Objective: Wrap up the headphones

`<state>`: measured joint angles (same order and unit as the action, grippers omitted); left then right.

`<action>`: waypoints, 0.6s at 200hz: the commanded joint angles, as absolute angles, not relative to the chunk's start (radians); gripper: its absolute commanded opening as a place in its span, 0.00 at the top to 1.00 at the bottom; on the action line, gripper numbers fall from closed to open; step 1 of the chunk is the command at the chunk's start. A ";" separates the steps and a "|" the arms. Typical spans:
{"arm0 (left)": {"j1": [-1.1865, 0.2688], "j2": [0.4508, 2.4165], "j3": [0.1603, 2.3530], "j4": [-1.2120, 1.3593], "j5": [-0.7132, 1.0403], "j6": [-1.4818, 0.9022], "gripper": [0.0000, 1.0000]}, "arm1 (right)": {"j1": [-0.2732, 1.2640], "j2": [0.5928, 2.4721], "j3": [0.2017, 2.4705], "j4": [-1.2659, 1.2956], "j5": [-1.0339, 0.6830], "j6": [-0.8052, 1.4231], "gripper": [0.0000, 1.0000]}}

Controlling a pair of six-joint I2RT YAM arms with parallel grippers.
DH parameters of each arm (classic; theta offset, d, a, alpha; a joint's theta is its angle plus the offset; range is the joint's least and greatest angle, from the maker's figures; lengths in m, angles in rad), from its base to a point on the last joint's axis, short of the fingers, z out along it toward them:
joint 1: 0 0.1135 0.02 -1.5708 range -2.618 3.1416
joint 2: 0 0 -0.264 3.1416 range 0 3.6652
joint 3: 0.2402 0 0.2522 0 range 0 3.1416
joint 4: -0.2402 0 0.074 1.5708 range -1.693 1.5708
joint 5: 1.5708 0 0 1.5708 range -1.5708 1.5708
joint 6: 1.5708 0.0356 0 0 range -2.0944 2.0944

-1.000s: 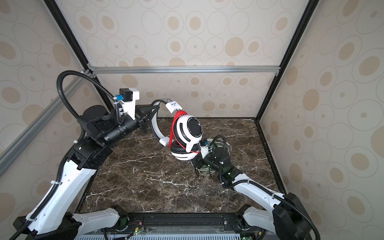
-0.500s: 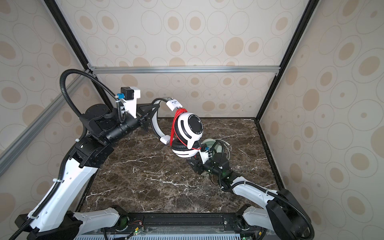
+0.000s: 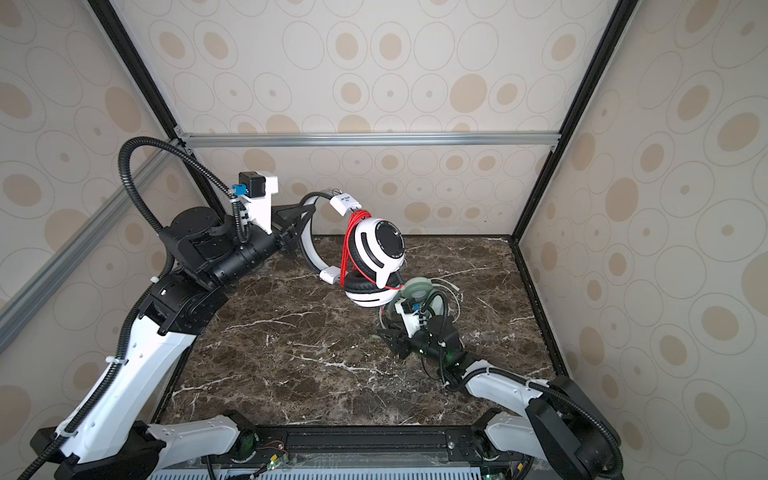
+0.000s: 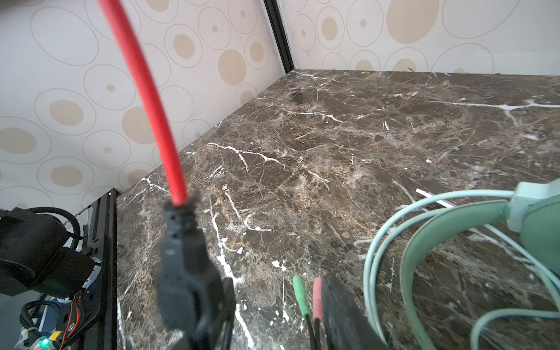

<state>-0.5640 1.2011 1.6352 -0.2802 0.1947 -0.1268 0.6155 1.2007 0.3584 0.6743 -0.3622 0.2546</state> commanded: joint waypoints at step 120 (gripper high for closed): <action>-0.571 1.184 1.710 -0.209 0.196 -0.207 1.00 | 0.612 1.396 0.292 1.036 -0.298 0.403 0.61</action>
